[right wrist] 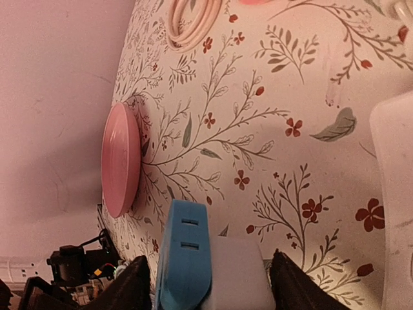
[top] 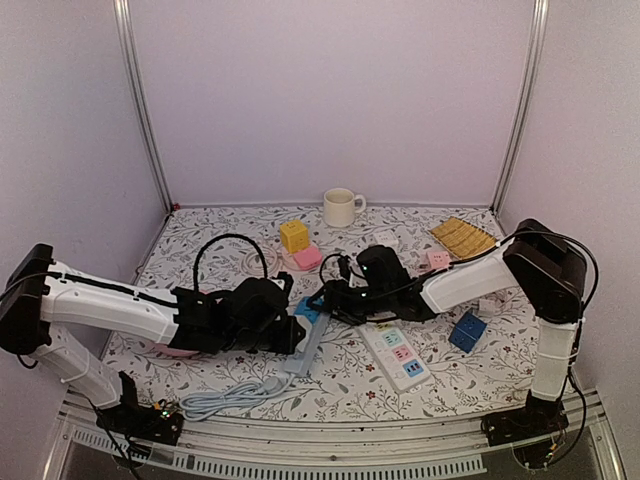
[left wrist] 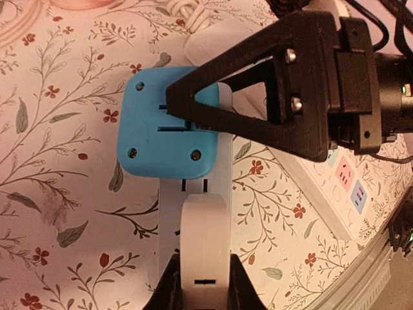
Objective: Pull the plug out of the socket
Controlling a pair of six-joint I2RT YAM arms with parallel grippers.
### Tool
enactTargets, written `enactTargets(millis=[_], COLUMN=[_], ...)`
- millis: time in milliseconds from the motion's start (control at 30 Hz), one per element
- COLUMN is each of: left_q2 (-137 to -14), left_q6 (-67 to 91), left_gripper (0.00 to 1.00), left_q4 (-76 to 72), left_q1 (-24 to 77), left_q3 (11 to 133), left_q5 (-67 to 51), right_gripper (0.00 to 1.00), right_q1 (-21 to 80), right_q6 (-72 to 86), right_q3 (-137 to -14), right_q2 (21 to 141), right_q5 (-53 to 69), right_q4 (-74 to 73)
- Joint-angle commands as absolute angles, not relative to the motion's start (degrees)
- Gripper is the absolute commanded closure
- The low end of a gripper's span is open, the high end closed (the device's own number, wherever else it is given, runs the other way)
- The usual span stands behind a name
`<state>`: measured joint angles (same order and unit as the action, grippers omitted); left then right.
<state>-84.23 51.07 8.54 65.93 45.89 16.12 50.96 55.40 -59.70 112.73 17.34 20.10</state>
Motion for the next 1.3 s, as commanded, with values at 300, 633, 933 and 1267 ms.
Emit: enactTargets(millis=[300,633,933,1267], left_q2=[-77.3,-71.5,-69.0,-67.3], left_q6=[52.9,53.8,52.3,54.4], left_gripper=[1.00,1.00,1.00,1.00], left_q4=[0.7,0.0,-14.8,-30.4], left_q1=[64.9,61.6,55.6,50.5], left_q3=[43.3,41.7,34.3,27.9], left_q5=[14.4,9.4,-6.3,-18.8], right_gripper=[0.86,0.94,0.95,0.95], right_q1=[50.8,50.7,50.5,49.8], right_q6=[57.4,53.6,52.3,50.4], right_q3=[-59.3,-55.9,-55.6,-54.5], right_q2=[113.5,112.2,112.7,111.8], right_q5=[16.2,10.8,9.6,11.4], right_q4=[25.6,25.6,25.5,27.7])
